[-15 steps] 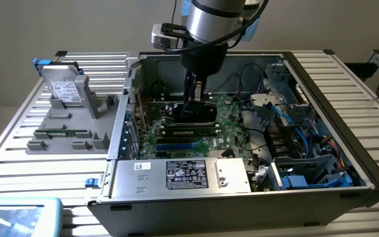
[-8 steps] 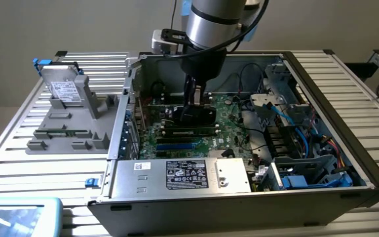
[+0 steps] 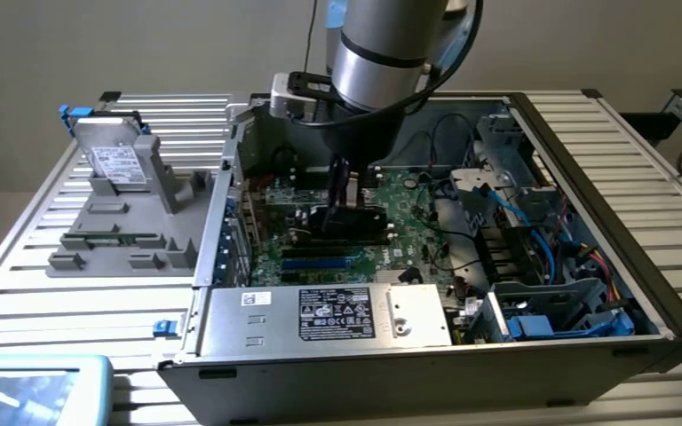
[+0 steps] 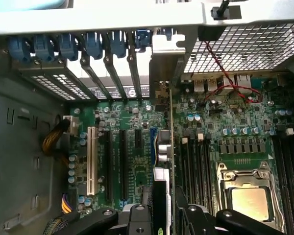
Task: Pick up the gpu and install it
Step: 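Insert the gpu into the slot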
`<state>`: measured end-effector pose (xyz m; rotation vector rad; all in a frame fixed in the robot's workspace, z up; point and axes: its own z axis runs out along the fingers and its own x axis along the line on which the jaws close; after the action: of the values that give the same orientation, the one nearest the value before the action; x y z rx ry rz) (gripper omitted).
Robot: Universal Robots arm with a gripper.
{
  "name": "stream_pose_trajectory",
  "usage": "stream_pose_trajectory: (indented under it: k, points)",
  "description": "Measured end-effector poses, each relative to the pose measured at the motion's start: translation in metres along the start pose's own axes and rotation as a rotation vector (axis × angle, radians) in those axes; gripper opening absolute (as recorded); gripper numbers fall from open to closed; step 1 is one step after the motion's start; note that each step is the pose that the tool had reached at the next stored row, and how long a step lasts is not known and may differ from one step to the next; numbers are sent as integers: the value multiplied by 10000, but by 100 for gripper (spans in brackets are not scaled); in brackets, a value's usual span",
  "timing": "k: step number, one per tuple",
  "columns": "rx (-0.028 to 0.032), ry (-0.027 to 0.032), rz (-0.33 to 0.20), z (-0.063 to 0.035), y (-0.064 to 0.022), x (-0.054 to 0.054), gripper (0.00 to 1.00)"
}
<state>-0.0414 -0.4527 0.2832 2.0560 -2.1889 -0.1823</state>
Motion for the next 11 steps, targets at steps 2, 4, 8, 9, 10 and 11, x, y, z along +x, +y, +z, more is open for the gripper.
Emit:
stream_pose_trajectory:
  k: [2, 4, 8, 9, 10, 11]
  points:
    - [-4, -1, -1, 36, -6, 36, 28]
    - [-19, 1, 0, 72, -13, 56, 28]
    - [-88, 4, 1, 145, -21, 72, 28]
    - [-116, 7, -1, 160, -23, 74, 28]
    - [-149, 10, -2, 175, -24, 76, 28]
    - [-176, 10, -1, 185, -24, 76, 28]
